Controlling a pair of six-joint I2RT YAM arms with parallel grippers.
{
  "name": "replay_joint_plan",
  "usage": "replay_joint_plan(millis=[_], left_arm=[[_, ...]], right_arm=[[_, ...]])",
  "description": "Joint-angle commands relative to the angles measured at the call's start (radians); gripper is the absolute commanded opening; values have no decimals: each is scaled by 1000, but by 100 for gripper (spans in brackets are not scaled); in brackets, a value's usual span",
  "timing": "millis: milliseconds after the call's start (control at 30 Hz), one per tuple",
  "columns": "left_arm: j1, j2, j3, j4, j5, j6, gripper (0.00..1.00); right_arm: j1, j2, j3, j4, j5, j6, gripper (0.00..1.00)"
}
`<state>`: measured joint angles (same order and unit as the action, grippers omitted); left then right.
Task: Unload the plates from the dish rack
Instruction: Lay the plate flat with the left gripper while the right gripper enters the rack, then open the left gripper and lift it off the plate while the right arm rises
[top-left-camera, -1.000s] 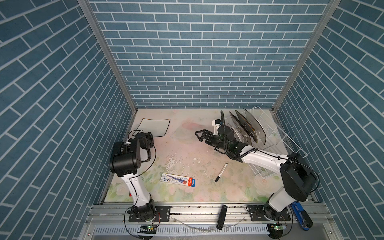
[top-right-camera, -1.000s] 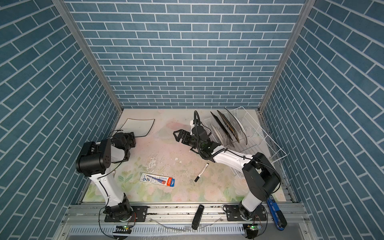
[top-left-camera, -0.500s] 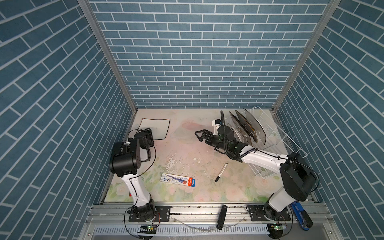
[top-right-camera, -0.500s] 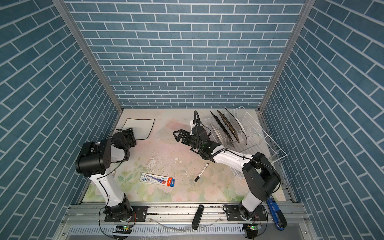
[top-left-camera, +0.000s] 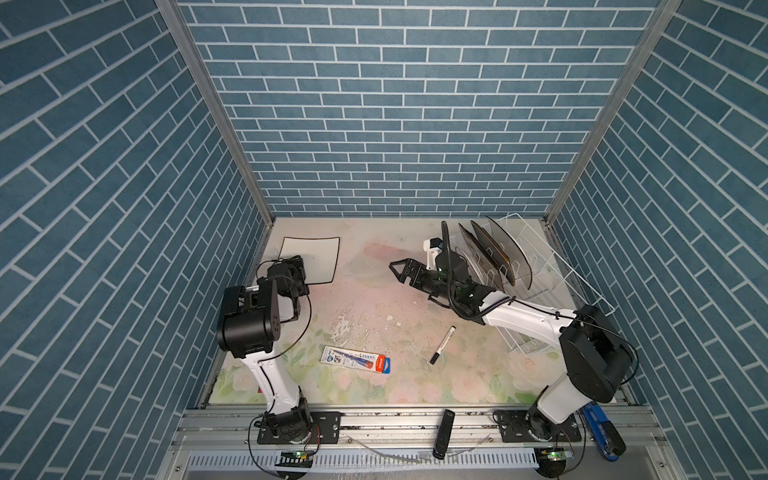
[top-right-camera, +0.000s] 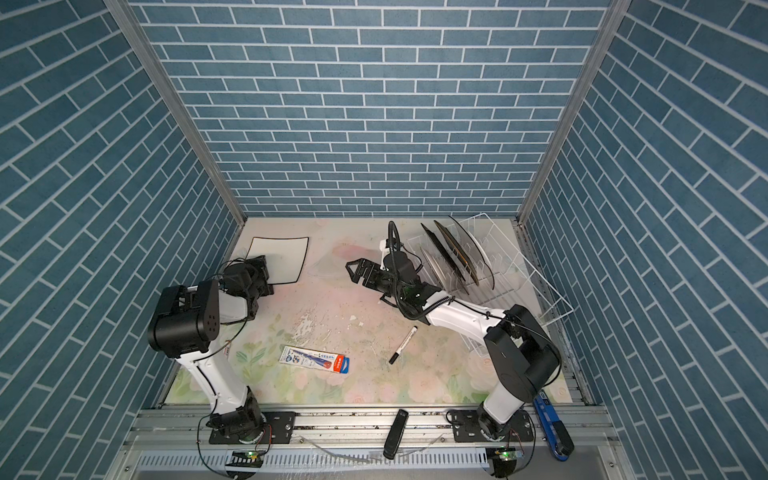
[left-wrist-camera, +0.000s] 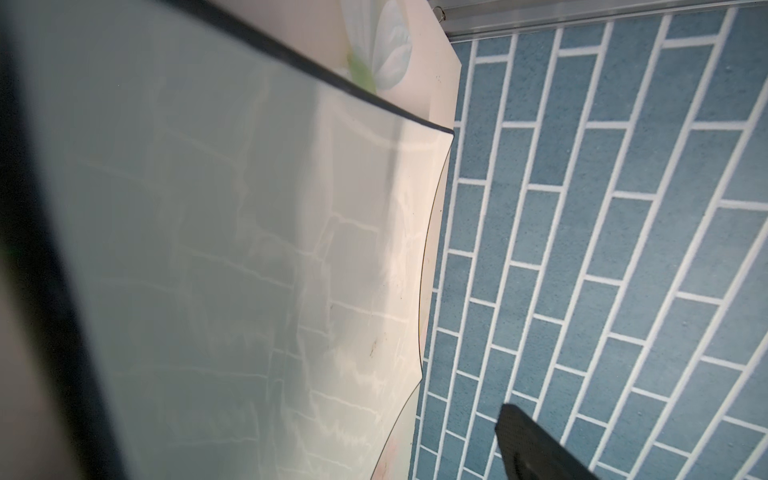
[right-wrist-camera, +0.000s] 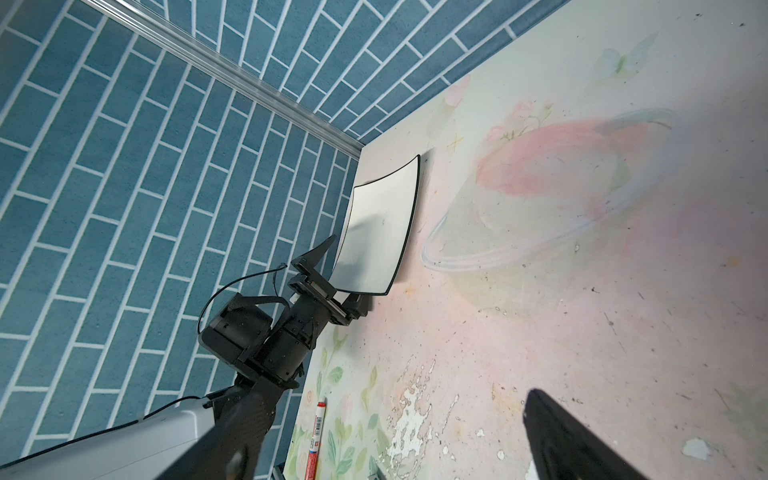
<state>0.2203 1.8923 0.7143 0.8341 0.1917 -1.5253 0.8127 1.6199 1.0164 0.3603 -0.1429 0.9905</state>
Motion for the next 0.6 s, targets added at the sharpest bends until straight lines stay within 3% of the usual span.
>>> replay_joint_plan(millis=[0, 233, 567], left_arm=[[6, -76, 11, -84, -15, 49, 97], [7, -178, 34, -337, -43, 98, 100], [7, -259, 24, -456, -75, 135, 100]], right_arm=[[8, 3, 2, 29, 3, 17, 97], [11, -13, -4, 22, 25, 17, 97], [15, -75, -48, 12, 47, 8, 97]])
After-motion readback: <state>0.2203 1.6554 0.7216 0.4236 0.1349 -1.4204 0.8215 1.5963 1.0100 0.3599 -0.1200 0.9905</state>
